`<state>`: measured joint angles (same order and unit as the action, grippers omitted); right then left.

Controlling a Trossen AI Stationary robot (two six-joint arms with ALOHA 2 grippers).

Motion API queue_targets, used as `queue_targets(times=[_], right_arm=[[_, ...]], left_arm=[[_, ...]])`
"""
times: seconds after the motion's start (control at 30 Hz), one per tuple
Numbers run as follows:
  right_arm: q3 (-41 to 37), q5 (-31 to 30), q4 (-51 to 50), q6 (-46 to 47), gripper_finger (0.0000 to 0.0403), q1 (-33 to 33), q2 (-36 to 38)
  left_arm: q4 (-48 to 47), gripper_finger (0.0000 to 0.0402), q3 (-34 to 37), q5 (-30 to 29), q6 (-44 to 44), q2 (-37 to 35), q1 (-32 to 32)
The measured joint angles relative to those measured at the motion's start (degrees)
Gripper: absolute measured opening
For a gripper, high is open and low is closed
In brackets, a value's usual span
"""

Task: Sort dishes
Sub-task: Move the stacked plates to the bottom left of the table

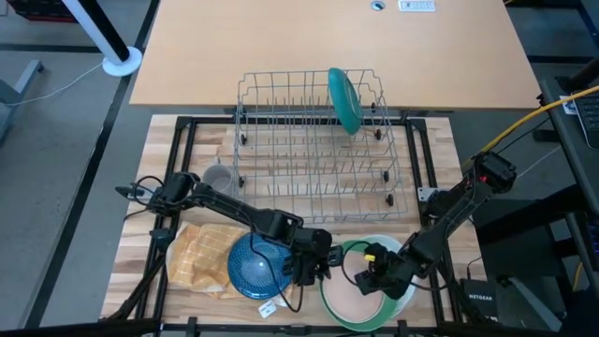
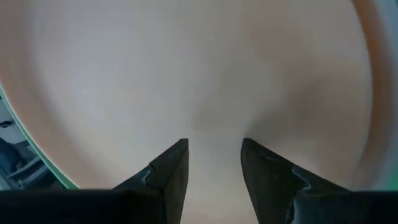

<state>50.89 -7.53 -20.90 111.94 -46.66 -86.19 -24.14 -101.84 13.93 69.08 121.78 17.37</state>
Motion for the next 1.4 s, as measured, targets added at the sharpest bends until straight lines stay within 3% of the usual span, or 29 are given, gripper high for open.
queue_targets(times=[0.6,1.17,1.4], right_arm=[[0.0,1.2,-0.3,0.5,0.0152,1.7,0.1],[0.1,0.4,4.1,0.8,0.0152,1.8,0.0],[0.1,0.1,4.3,0.9,0.0152,1.8,0.0]], left_arm=[[0.7,0.0093,0.0,-4.3,0.5,0.0,-0.4],[-3.6,0.0093,0.0,-5.8,12.3,2.1,-0.6],[-3.0,0.0056,0.0,-6.4,12.9,2.2,-0.6]])
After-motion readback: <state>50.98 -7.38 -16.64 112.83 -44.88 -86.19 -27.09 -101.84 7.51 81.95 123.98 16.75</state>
